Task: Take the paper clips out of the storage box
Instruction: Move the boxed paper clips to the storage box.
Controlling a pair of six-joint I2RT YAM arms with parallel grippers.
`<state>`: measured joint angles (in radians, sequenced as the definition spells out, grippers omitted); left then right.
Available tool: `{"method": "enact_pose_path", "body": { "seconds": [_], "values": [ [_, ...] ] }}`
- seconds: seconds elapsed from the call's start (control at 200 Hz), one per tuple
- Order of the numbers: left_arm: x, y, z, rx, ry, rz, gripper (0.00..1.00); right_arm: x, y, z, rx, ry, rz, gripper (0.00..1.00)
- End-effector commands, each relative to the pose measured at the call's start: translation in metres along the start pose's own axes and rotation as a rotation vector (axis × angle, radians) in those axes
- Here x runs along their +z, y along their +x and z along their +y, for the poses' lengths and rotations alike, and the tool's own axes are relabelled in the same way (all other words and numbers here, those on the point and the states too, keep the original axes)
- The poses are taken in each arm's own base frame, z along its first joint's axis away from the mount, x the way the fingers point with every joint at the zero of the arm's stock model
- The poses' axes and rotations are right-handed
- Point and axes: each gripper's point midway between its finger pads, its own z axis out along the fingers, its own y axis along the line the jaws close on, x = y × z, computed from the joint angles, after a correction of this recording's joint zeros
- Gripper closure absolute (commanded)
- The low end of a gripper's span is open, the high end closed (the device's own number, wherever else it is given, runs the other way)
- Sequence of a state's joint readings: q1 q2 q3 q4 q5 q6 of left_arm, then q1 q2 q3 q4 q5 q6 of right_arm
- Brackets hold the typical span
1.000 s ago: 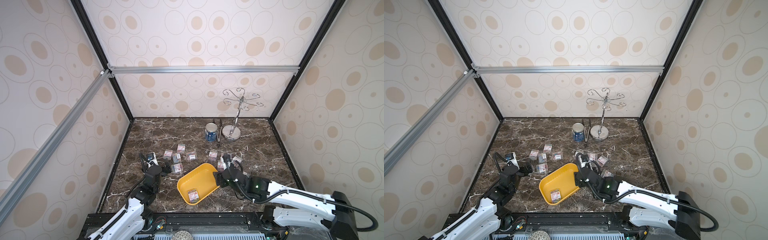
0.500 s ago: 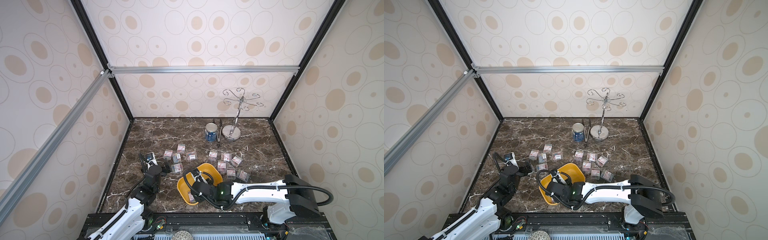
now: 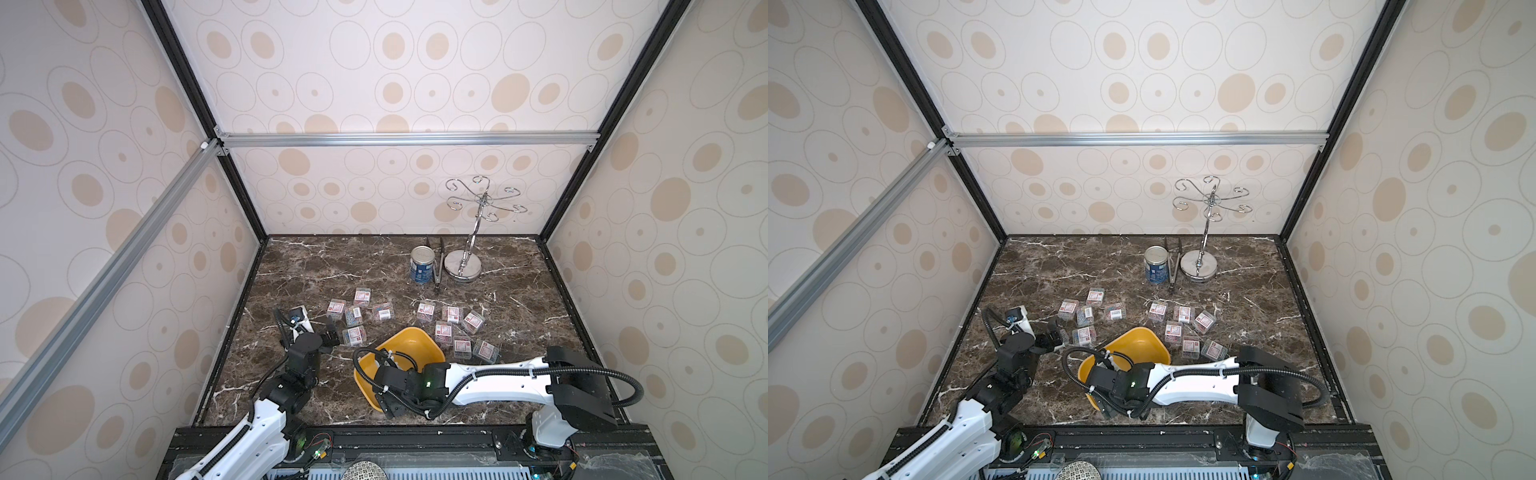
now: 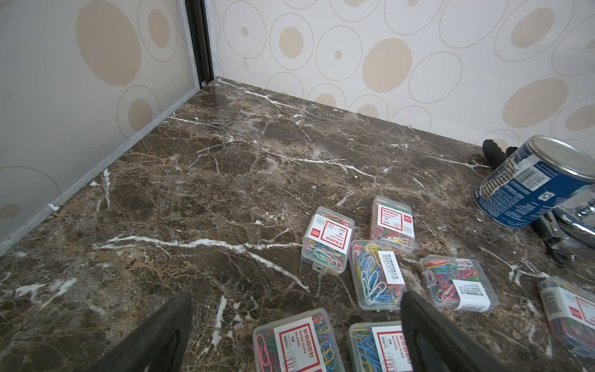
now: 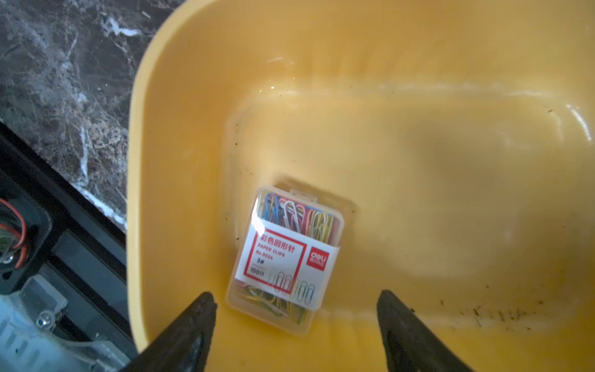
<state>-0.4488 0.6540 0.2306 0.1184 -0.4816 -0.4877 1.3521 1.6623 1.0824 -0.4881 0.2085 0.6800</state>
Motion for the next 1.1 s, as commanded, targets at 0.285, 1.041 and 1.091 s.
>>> {"method": "enact_pose_path", "body": {
  "seconds": [0.285, 1.041, 1.091],
  "values": [
    [-0.013, -0.007, 0.009, -0.069, 0.011, -0.066, 0.0, 0.021, 0.011, -0.018, 0.013, 0.047, 0.178, 0.18],
    [-0.012, -0.007, 0.015, -0.072, -0.026, -0.069, 0.0, 0.065, 0.001, -0.072, 0.079, 0.191, 0.199, 0.27],
    [-0.012, -0.007, 0.014, -0.073, -0.024, -0.069, 0.0, 0.059, -0.006, -0.081, 0.096, 0.209, 0.17, 0.27]
  ]
}}
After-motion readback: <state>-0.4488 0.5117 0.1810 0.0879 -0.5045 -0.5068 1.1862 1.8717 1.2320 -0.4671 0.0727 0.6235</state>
